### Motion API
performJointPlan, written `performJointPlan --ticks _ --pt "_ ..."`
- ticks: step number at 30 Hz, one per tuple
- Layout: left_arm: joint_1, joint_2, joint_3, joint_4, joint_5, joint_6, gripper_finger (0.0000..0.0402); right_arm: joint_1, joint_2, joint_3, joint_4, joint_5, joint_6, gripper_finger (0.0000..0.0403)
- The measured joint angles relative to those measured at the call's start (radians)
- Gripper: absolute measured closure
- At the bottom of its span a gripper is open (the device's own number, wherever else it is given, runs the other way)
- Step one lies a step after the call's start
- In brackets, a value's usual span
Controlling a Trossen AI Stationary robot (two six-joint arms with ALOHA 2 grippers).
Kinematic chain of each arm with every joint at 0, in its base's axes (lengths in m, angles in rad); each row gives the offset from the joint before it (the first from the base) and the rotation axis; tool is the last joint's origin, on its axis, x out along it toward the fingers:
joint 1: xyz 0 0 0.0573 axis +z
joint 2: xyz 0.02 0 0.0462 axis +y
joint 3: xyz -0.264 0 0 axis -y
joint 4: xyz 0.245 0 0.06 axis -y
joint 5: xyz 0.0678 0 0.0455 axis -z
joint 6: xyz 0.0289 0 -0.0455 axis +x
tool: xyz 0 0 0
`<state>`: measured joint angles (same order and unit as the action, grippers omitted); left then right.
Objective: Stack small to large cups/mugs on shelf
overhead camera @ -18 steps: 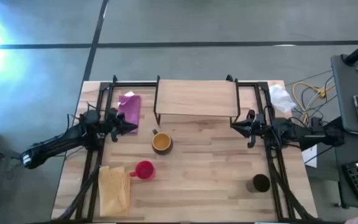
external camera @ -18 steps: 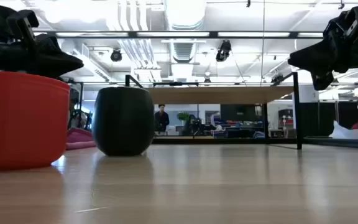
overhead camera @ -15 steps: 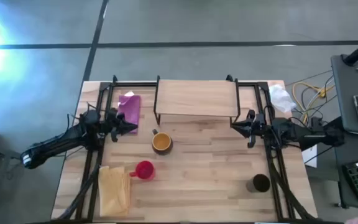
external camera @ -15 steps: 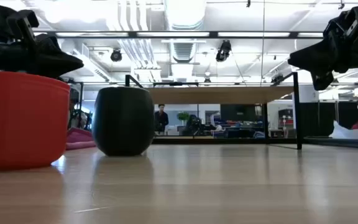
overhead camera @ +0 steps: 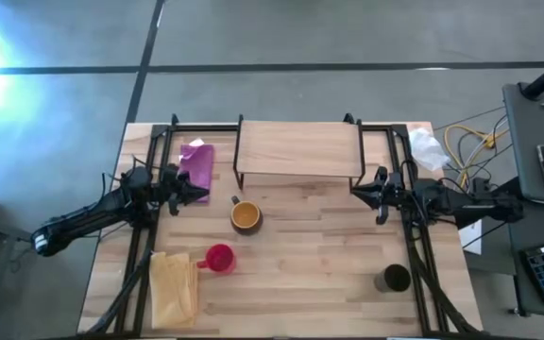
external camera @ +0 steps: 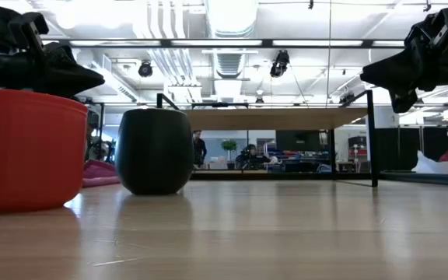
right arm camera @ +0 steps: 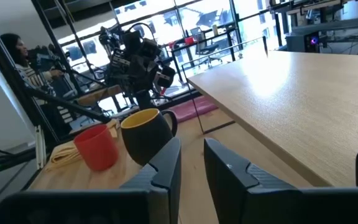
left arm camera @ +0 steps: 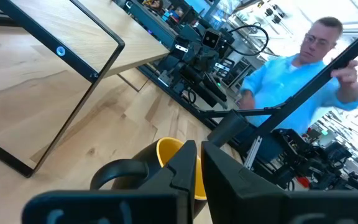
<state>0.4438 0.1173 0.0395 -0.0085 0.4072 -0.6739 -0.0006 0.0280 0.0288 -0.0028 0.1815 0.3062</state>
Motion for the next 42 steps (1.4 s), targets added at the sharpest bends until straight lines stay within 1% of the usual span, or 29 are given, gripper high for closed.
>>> performJointPlan --ticks 30,31,32,34,35,37,39,41,42 --pt "0.0 0.0 0.0 0.0 0.0 0.0 0.0391 0.0 0.0 0.0 0.002 0.0 0.002 0.0339" --pt "0.0 0.0 0.0 0.0 0.0 0.0 0.0391 0.0 0.0 0.0 0.017 0.0 0.032 0.0339" --pt "0.0 0.0 0.0 0.0 0.0 0.0 0.0391 0.0 0.003 0.0 0.045 -0.005 0.119 0.0339" --pt "0.0 0.0 0.0 0.0 0.0 0.0 0.0391 0.0 -0.003 0.001 0.111 -0.024 0.394 0.0339" --pt "0.0 0.0 0.0 0.0 0.0 0.0 0.0391 0.0 -0.003 0.001 0.146 -0.005 0.502 0.0339" --pt "0.0 0.0 0.0 0.0 0.0 0.0 0.0391 -0.002 0.008 0.003 0.19 0.088 0.645 0.0339" --pt "0.0 0.0 0.0 0.0 0.0 0.0 0.0391 -0.002 0.008 0.003 0.19 0.148 0.729 0.0339" --pt "0.0 0.002 0.0 0.0 0.0 0.0 0.0391 -0.002 0.015 0.003 0.202 0.182 0.76 0.0339" --pt "0.0 0.001 0.0 -0.001 0.0 0.0 0.0391 -0.003 0.016 0.002 0.216 0.176 0.753 0.0339"
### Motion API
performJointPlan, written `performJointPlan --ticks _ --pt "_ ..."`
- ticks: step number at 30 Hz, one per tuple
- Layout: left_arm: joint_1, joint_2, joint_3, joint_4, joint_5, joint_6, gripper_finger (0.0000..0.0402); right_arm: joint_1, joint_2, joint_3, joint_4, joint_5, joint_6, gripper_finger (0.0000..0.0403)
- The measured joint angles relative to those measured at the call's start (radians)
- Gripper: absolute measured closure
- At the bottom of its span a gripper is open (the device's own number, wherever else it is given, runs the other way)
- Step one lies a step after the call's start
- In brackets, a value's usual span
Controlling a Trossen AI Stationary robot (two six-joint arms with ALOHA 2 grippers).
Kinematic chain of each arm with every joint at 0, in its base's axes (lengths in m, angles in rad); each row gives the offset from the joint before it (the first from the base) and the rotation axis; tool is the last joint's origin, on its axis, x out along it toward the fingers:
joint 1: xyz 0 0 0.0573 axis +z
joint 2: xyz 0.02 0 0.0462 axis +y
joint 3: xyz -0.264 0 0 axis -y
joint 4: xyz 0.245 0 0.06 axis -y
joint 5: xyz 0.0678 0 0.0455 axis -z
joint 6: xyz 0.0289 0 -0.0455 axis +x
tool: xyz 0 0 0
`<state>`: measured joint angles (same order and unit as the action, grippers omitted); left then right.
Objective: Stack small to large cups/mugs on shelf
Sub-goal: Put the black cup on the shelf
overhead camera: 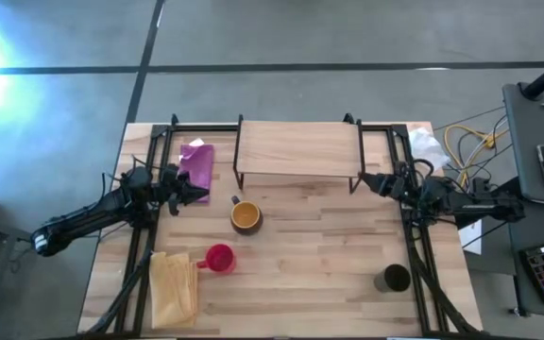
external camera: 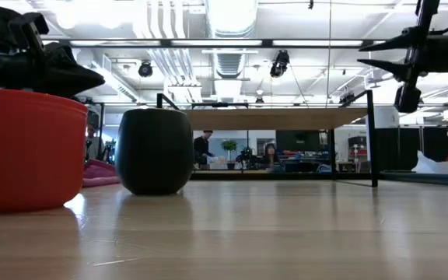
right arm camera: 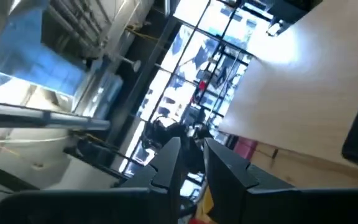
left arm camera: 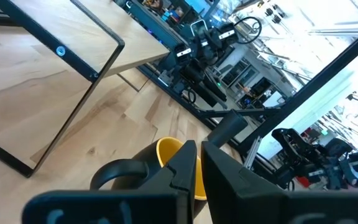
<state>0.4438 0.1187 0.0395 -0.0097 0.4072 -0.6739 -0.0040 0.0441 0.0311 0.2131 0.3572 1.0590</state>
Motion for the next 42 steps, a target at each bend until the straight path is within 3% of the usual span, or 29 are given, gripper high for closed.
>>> performJointPlan --ticks 4,10,15,16,20,22,23,26,27,29,35,38,42 --pt "0.0 0.0 0.0 0.0 0.0 0.0 0.0391 0.002 0.024 0.0 0.264 -0.077 -0.095 0.0339" --pt "0.0 -0.001 0.0 0.002 0.0 0.0 0.0391 0.002 0.093 0.022 0.673 0.036 -0.184 0.0339" --pt "0.0 -0.001 0.0 0.001 0.0 0.0 0.0391 0.001 0.22 0.208 0.721 0.085 -0.438 0.0339" --pt "0.0 -0.001 0.0 0.001 0.0 0.0 0.0391 0.001 0.257 0.254 0.712 0.047 -0.497 0.0339" --pt "0.0 -0.001 0.0 0.001 0.0 0.0 0.0391 0.0 0.431 0.51 0.674 -0.285 -0.646 0.0339" --pt "0.0 -0.001 0.0 0.001 0.0 0.0 0.0391 0.0 0.49 0.667 0.457 -0.351 -0.663 0.0339" --pt "0.0 -0.001 0.0 0.001 0.0 0.0 0.0391 0.0 0.509 0.761 0.227 -0.333 -0.661 0.0339" --pt "0.0 0.0 0.0 0.001 0.0 0.0 0.0391 -0.001 0.606 1.061 -0.658 -0.089 -0.576 0.0339" --pt "0.0 0.0 0.0 0.0 0.0 0.0 0.0391 0.0 0.659 1.142 -0.9 -0.022 -0.495 0.0339" --pt "0.0 0.0 0.0 0.001 0.0 0.0 0.0391 0.001 0.761 1.274 -1.226 0.002 -0.36 0.0339" --pt "0.0 -0.001 0.0 0.001 0.0 0.0 0.0391 0.035 1.008 1.559 -1.78 -0.243 -0.232 0.0339" --pt "0.0 -0.001 0.0 0.001 0.0 0.0 0.0391 0.098 1.051 1.579 -1.753 -0.37 -0.18 0.0339" --pt "0.0 -0.001 0.0 -0.001 0.0 0.0 0.0391 0.244 1.067 1.551 -1.778 -0.487 0.037 0.0339"
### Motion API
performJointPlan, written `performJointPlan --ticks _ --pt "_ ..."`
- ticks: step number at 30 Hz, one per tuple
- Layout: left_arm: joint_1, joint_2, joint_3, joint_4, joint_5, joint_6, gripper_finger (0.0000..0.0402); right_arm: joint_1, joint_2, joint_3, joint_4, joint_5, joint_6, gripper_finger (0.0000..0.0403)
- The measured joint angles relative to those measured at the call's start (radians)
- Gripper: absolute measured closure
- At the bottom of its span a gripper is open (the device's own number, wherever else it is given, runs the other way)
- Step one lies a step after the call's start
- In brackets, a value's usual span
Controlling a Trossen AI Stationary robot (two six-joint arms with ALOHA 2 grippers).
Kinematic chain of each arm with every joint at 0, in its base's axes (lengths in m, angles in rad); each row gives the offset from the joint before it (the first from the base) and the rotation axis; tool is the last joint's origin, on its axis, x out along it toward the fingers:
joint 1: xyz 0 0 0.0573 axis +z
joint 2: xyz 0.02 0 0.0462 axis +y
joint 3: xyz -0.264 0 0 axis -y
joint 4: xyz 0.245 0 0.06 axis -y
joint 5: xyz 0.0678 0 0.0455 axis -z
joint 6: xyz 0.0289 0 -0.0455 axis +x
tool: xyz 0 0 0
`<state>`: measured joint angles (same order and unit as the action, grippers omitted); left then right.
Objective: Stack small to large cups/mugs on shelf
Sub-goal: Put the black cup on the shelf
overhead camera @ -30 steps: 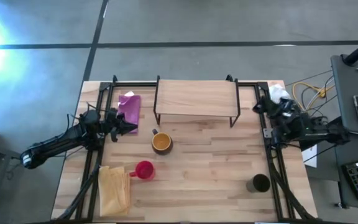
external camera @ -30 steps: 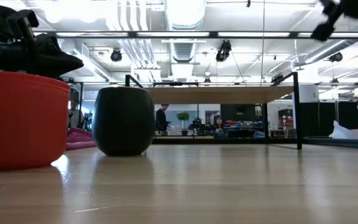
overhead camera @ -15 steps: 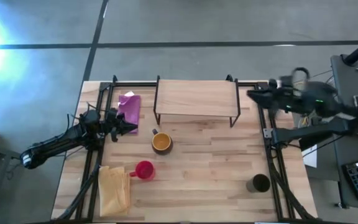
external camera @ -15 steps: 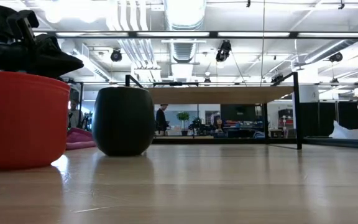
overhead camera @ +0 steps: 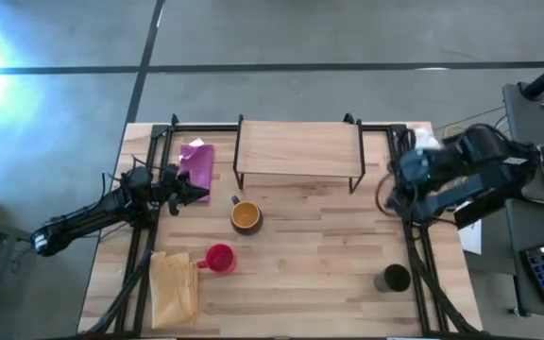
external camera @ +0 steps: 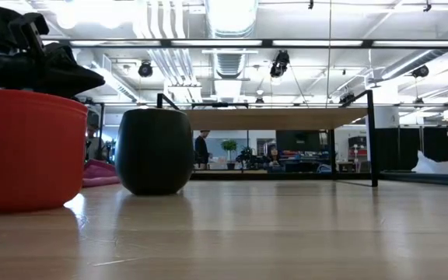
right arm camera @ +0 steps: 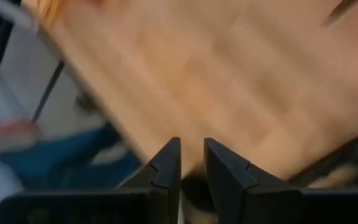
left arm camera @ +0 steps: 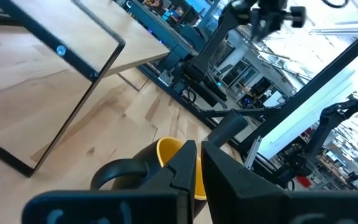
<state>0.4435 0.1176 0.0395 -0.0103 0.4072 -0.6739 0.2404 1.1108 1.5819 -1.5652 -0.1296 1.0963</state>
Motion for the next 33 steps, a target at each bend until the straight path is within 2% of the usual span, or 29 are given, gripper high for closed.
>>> performJointPlan --ticks 6,8,11,14,18,23,33 --pt "0.0 0.008 0.0 0.004 0.0 0.0 0.0391 0.403 0.031 -0.105 -0.007 -0.09 0.509 0.0339" --pt "0.0 0.006 0.0 0.0 0.0 0.0 0.0391 0.535 0.039 -0.151 -0.008 -0.082 0.689 0.0339" --pt "0.0 0.008 0.0 0.002 0.0 0.0 0.0391 0.676 0.077 -0.211 -0.003 0.033 0.944 0.0338" --pt "0.0 0.007 0.0 0.003 0.0 0.0 0.0391 0.732 0.105 -0.229 -0.003 0.153 1.113 0.0323" --pt "0.0 0.006 0.0 0.002 0.0 0.0 0.0391 0.735 0.156 -0.261 0.008 0.133 1.152 0.0276" --pt "0.0 0.006 0.0 0.003 0.0 0.0 0.0391 0.736 0.204 -0.319 0.021 0.043 1.129 0.023" --pt "0.0 0.006 0.0 0.002 0.0 0.0 0.0391 0.735 0.246 -0.367 0.113 0.044 1.121 0.0219"
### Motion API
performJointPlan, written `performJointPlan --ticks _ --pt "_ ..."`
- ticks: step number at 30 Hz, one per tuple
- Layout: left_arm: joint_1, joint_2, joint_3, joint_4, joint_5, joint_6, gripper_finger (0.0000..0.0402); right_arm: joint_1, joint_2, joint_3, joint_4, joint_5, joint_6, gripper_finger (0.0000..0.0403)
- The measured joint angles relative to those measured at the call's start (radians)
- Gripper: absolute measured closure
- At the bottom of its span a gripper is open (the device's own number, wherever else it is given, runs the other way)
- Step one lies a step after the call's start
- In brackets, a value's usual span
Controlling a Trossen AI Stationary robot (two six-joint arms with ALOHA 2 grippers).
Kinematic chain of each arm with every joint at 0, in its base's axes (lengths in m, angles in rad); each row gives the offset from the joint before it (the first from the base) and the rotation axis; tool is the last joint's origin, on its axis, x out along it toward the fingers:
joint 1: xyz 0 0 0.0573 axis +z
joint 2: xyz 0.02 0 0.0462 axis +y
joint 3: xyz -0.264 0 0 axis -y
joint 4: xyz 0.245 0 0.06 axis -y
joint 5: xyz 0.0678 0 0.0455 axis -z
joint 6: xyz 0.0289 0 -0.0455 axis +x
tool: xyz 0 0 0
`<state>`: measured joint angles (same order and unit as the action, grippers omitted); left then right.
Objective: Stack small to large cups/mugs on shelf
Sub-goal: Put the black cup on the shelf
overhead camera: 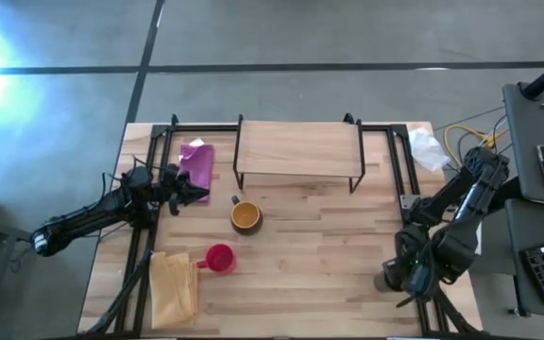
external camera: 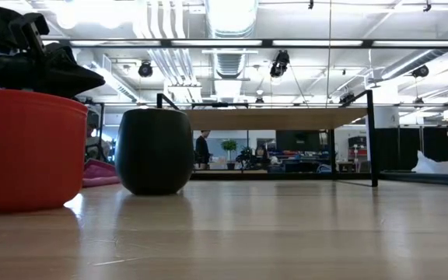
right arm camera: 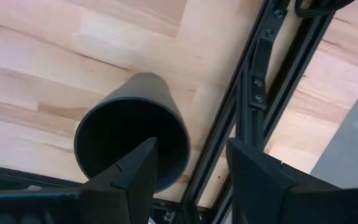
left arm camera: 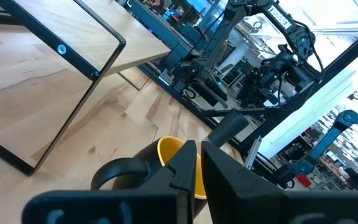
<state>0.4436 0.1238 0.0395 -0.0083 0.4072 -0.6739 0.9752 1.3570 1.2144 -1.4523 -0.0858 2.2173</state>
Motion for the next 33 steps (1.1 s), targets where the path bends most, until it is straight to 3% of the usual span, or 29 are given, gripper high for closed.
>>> performJointPlan --ticks 15,23,28,33 --pt "0.0 0.0 0.0 0.0 0.0 0.0 0.0391 0.0 0.104 -0.073 0.033 -0.026 -0.033 0.0219" --pt "0.0 0.0 -0.001 0.0 0.0 0.0 0.0391 0.0 0.096 -0.174 0.188 -0.026 -0.033 0.0227" --pt "0.0 0.0 -0.001 0.0 0.0 0.0 0.0391 0.0 0.091 -0.208 0.242 -0.022 -0.02 0.0265" --pt "0.0 0.0 -0.001 0.0 0.0 0.0 0.0391 0.0 0.091 -0.191 0.227 -0.032 -0.104 0.0347"
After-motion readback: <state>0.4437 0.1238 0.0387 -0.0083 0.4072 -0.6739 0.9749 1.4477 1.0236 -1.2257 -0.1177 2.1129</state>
